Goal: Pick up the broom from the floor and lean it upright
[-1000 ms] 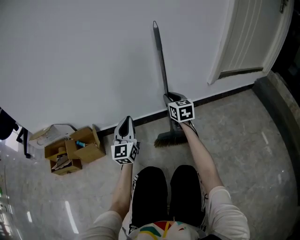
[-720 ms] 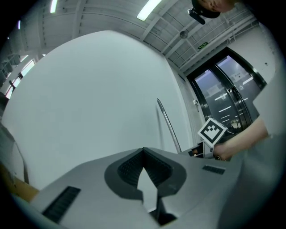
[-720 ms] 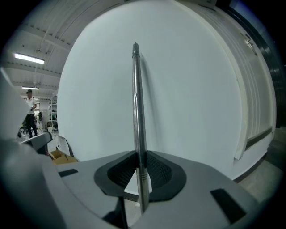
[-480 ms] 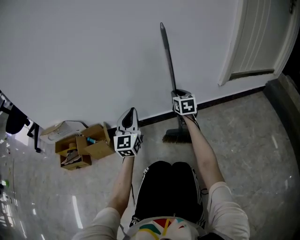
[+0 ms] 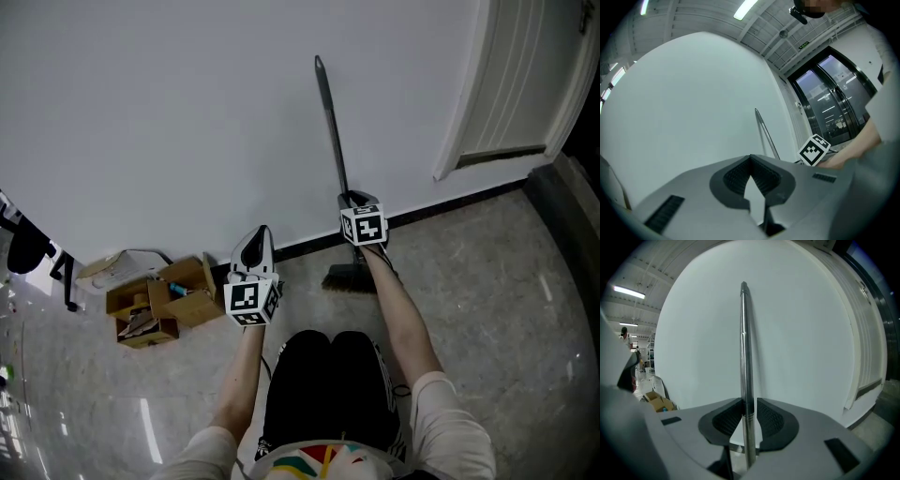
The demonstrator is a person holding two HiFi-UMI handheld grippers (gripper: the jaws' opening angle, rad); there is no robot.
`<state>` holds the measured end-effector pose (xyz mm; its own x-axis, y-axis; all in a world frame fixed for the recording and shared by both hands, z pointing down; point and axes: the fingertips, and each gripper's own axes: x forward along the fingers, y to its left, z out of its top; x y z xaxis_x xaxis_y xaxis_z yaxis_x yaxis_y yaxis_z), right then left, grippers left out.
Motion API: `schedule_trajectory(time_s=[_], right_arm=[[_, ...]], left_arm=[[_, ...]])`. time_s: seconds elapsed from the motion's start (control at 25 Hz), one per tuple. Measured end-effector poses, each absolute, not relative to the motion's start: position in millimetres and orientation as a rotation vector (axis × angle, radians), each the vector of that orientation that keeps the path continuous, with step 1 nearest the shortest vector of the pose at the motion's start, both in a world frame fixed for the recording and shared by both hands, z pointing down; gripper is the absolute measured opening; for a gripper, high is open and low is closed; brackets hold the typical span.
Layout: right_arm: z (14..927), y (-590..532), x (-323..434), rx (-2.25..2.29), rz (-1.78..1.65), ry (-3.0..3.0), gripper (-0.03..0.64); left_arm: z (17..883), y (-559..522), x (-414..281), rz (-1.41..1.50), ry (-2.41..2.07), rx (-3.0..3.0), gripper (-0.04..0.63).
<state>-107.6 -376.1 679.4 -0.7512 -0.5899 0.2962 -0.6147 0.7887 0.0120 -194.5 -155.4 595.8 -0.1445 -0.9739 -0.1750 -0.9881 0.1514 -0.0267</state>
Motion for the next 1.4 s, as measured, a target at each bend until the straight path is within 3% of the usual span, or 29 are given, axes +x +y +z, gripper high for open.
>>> schedule_trajectory(time_s=[0.16,0.32,0.72,0.76,0.84,0.88,1.4], right_arm=[[681,-369,-106,0.94,0.034,-2.691,0.094],[661,-368,-97,0.959,-0.122,-2.717,0.205],[590,-308,-86,0.826,-0.185,-2.896,0.203],[584,-300,-82,0.856,-0.187,-2.912,0.194],[574,-285,-71,0.927,-0.203,-2.945,0.029],[571,-277,-67,0.94,-0.196,-2.97,0.012],[653,-217,-56,0.75,0.013,-2.881,0.012]], left_arm=[[606,-151,-199,0.185,2.306,-1.941,0.046],[612,-155,-194,0.195,2.304,-1.968,0.046],[589,-160,-176,0.243,2.236,-1.99,0.046],[585,-160,-172,0.233,2.217,-1.996,0.046],[578,-161,-165,0.217,2.174,-2.006,0.046],[574,-162,-163,0.21,2.15,-2.008,0.046],[601,-140,-144,0.188,2.128,-2.048,0.045]])
